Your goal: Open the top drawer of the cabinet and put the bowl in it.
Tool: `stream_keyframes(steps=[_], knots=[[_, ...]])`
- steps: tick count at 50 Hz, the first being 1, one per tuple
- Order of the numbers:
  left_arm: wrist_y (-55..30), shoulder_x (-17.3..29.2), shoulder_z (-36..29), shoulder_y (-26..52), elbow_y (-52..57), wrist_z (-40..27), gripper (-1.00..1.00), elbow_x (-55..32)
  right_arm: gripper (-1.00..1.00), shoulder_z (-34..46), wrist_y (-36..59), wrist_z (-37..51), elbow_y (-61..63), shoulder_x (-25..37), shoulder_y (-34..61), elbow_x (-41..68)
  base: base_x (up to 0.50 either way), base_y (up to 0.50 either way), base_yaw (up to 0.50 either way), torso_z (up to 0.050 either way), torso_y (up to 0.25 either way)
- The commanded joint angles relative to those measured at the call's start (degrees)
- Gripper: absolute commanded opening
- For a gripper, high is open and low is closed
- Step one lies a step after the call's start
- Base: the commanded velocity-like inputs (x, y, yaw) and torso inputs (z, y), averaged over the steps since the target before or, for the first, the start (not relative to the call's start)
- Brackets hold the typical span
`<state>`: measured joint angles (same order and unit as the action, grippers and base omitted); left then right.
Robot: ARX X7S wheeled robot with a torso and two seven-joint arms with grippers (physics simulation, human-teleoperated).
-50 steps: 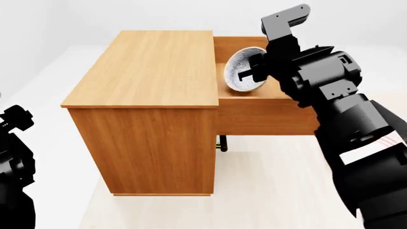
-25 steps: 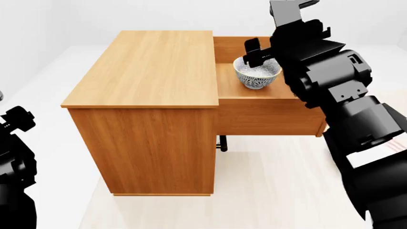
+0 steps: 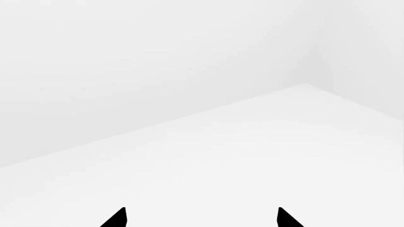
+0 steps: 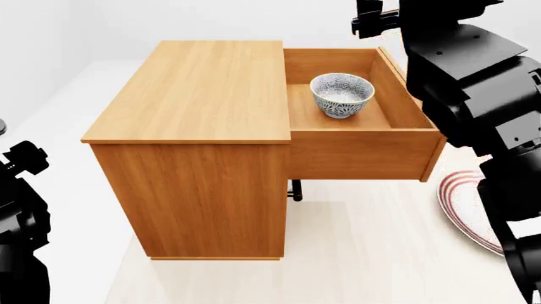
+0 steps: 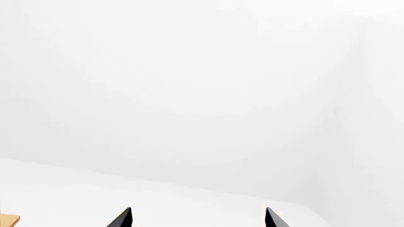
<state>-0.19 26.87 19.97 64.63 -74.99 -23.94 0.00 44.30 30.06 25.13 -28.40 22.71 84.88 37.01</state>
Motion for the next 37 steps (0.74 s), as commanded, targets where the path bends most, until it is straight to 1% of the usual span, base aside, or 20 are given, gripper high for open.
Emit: stream_keyframes(steps=[1,6,13,18,23,26,29,37], knots=[[-0.1,0.0,-0.1,0.3,0.0,0.0,1.00,0.0,1.00,-5.2,3.5,9.0,23.1,10.5,-6.9,5.7,0.00,0.00,0.00,0.000,0.000],[-0.1,0.0,-0.1,0.4,0.0,0.0,1.00,0.0,1.00,-8.1,4.4,12.8,34.8,17.0,-12.7,9.8,0.00,0.00,0.00,0.000,0.000],[0.0,0.0,0.0,0.4,0.0,0.0,1.00,0.0,1.00,-12.1,2.0,17.6,48.2,25.7,-21.5,13.3,0.00,0.00,0.00,0.000,0.000],[0.0,0.1,0.1,0.4,0.0,0.0,1.00,0.0,1.00,-15.7,-3.1,21.5,57.4,32.7,-31.1,15.2,0.00,0.00,0.00,0.000,0.000],[0.0,0.2,0.1,0.3,0.0,0.0,1.00,0.0,1.00,-18.0,-9.1,24.4,62.5,37.9,-40.2,14.5,0.00,0.00,0.00,0.000,0.000],[0.0,0.1,0.1,0.2,0.0,0.0,1.00,0.0,1.00,-18.9,-13.0,25.3,62.9,39.1,-45.2,13.6,0.00,0.00,0.00,0.000,0.000],[0.0,0.0,0.1,0.3,0.0,0.0,1.00,0.0,1.00,-19.2,-16.2,25.5,62.1,39.0,-48.5,12.4,0.00,0.00,0.00,0.000,0.000],[0.1,0.0,0.0,0.4,0.0,0.1,1.00,0.0,1.00,-18.0,-18.5,24.9,59.8,36.6,-50.5,9.3,0.00,0.00,0.00,0.000,0.000]])
